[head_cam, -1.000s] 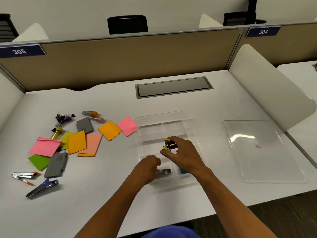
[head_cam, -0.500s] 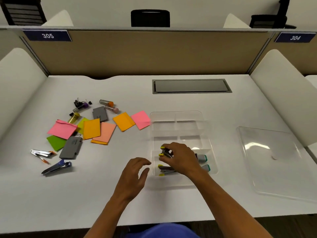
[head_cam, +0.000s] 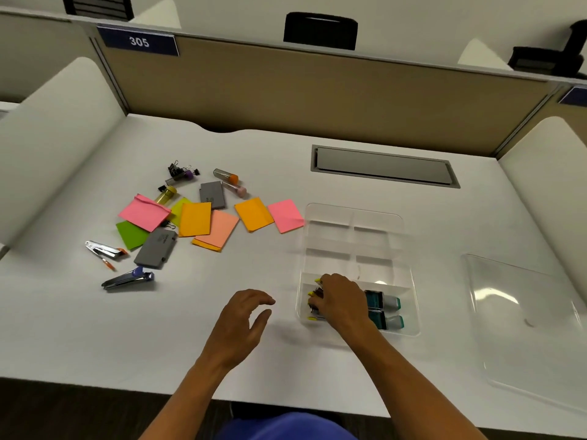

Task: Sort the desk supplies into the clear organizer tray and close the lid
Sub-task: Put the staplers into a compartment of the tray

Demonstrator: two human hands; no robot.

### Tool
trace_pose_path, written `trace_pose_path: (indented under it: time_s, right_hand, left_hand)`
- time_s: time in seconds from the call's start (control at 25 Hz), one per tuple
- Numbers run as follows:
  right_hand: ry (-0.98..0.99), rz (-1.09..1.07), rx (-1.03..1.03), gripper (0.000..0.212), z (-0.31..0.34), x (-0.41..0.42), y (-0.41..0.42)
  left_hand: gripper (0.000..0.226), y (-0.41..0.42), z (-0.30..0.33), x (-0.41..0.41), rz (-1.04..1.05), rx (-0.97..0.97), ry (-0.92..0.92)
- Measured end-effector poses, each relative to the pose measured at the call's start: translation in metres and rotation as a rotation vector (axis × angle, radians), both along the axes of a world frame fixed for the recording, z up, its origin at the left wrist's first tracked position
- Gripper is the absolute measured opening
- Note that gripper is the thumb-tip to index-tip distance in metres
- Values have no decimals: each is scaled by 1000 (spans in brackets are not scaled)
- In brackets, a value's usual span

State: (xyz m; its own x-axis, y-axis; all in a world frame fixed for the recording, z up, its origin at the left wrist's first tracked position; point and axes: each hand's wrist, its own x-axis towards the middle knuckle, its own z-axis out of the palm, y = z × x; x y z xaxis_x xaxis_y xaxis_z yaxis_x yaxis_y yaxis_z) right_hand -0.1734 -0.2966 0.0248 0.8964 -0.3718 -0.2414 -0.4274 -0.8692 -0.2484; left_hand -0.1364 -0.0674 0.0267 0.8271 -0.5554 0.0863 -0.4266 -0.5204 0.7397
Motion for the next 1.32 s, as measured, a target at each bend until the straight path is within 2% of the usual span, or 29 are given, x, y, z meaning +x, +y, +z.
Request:
trace_pose_path:
  time_s: [0.2, 0.36, 0.48, 0.68, 0.8, 1.08, 1.32]
  right_hand:
    - [40, -12, 57, 21, -6, 1, 3]
    - [44, -23, 110, 8, -9, 0, 1]
    - [-7, -64, 123, 13, -9, -2, -3]
    - [-47, -11, 14, 19, -8, -1, -5]
    - [-61, -6, 40, 19, -5, -2, -4]
    - [-267, -21, 204, 19, 20, 8, 11]
    - [-341, 72, 250, 22, 33, 28, 38]
  left_hand:
    - [21, 11, -1, 4, 35, 4, 14]
    - [22, 16, -2, 6, 37, 1, 20]
    - [22, 17, -3, 6, 38, -4, 19]
    - [20, 16, -5, 5, 39, -1, 19]
    - [20, 15, -5, 4, 43, -4, 20]
    - [20, 19, -6, 6, 69, 2, 14]
    - [20, 37, -3, 17, 172, -14, -9]
